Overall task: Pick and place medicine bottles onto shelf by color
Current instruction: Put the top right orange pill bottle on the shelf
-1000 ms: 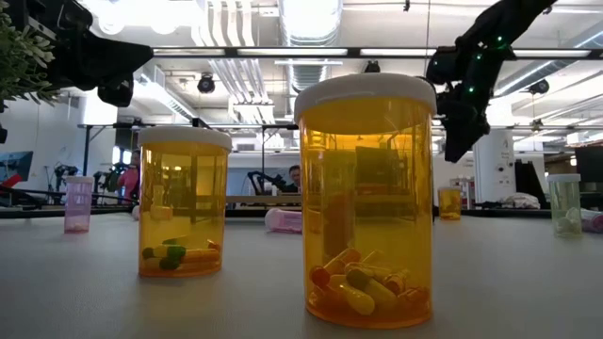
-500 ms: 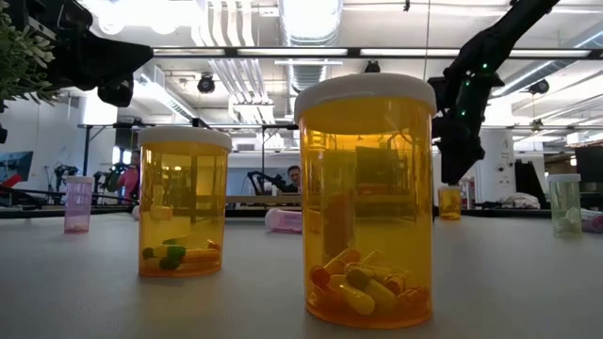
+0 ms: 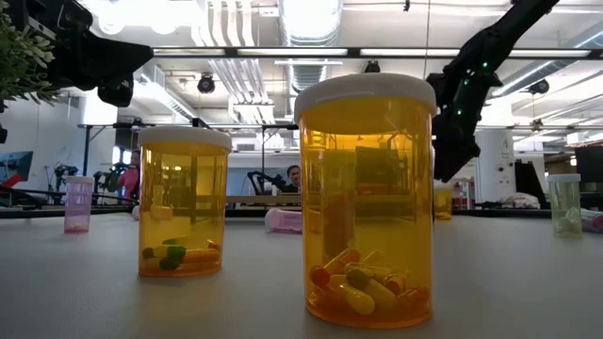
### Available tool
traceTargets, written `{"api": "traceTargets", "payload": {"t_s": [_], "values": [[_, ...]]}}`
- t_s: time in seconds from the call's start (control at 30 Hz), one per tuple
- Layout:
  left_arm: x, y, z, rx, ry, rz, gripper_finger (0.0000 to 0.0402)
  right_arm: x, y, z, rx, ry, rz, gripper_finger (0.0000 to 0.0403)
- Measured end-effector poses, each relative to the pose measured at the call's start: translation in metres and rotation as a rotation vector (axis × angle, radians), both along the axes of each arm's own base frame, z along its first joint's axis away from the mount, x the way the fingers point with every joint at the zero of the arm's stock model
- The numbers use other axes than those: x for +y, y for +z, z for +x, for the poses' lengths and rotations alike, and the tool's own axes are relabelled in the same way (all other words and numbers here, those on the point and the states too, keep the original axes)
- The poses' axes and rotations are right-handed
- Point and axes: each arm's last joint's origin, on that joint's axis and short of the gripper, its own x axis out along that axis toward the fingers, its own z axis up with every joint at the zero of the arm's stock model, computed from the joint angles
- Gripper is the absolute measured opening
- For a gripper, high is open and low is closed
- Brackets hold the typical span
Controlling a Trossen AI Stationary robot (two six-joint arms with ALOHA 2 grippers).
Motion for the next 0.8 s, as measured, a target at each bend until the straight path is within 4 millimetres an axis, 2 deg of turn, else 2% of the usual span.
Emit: {"api": "traceTargets", "payload": {"t_s": [0.2, 0.47, 0.8], "values": [[0.0, 0.0, 0.0, 0.0, 0.0, 0.0, 0.0, 0.002, 0.007, -0.003, 0.012, -0.032, -0.047, 0.0215], [0.0, 0.0, 0.0, 0.0, 0.0, 0.0, 0.0, -0.012, -0.012, 0.006, 0.022, -0.09, 0.005, 0.0215], [0.0, 0.0, 0.0, 0.0, 0.0, 0.0, 0.0, -0.018, -0.019, 0.009, 0.014, -0.095, 0.008, 0.0215]]}}
